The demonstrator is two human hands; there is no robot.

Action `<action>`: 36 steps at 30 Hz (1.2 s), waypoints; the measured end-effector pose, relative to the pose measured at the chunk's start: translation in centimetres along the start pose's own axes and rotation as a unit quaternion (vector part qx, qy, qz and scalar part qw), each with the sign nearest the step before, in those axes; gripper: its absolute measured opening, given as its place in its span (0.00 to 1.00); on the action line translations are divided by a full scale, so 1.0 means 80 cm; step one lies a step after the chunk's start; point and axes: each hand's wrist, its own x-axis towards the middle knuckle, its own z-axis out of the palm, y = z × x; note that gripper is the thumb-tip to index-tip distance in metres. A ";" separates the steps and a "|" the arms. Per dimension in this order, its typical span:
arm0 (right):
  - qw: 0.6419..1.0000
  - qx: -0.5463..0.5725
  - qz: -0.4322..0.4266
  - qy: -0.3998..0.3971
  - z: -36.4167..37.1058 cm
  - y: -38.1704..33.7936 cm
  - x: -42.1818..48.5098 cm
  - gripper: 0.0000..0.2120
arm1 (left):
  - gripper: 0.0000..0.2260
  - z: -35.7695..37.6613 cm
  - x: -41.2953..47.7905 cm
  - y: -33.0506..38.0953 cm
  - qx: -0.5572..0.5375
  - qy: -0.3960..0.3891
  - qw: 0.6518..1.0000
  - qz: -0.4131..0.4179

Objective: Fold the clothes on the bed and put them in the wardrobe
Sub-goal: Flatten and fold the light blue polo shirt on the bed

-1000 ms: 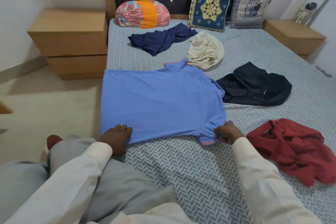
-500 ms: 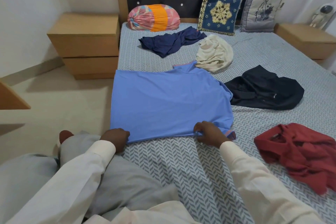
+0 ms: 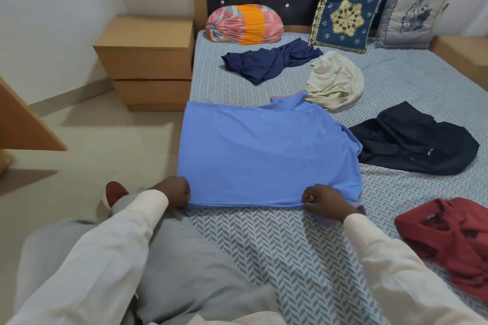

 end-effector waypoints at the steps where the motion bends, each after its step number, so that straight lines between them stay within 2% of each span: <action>1: 1.000 0.002 -0.003 -0.017 -0.005 0.002 0.001 0.08 | 0.09 -0.009 0.003 -0.003 -0.024 0.002 1.000 -0.005; 5: 1.000 0.015 0.010 -0.020 -0.028 0.013 0.029 0.07 | 0.04 -0.033 0.030 -0.029 -0.189 0.005 0.982 -0.012; 7: 0.999 0.040 0.023 0.022 -0.045 0.010 0.054 0.02 | 0.06 -0.038 0.047 -0.040 -0.283 0.022 0.958 -0.030; 10: 0.996 0.045 0.029 0.064 -0.067 0.005 0.101 0.07 | 0.08 -0.040 0.077 -0.051 -0.397 0.078 0.912 -0.057; 12: 0.996 0.030 0.042 0.066 -0.074 0.002 0.126 0.04 | 0.08 -0.039 0.090 -0.053 -0.442 0.133 0.883 -0.079; 16: 0.997 0.004 0.058 0.052 -0.080 -0.007 0.171 0.01 | 0.10 -0.038 0.114 -0.055 -0.424 0.206 0.876 -0.101; 20: 0.995 0.011 0.087 0.045 -0.080 -0.007 0.190 0.05 | 0.11 -0.044 0.124 -0.052 -0.413 0.235 0.875 -0.099; 24: 0.992 0.048 0.102 0.056 -0.075 -0.007 0.197 0.07 | 0.11 -0.045 0.130 -0.052 -0.397 0.248 0.877 -0.106; 29: 0.987 0.070 0.108 0.101 -0.073 -0.015 0.203 0.04 | 0.10 -0.045 0.133 -0.043 -0.396 0.283 0.865 -0.124; 36: 0.983 0.078 0.133 0.105 -0.080 -0.016 0.220 0.04 | 0.11 -0.054 0.150 -0.040 -0.403 0.269 0.864 -0.139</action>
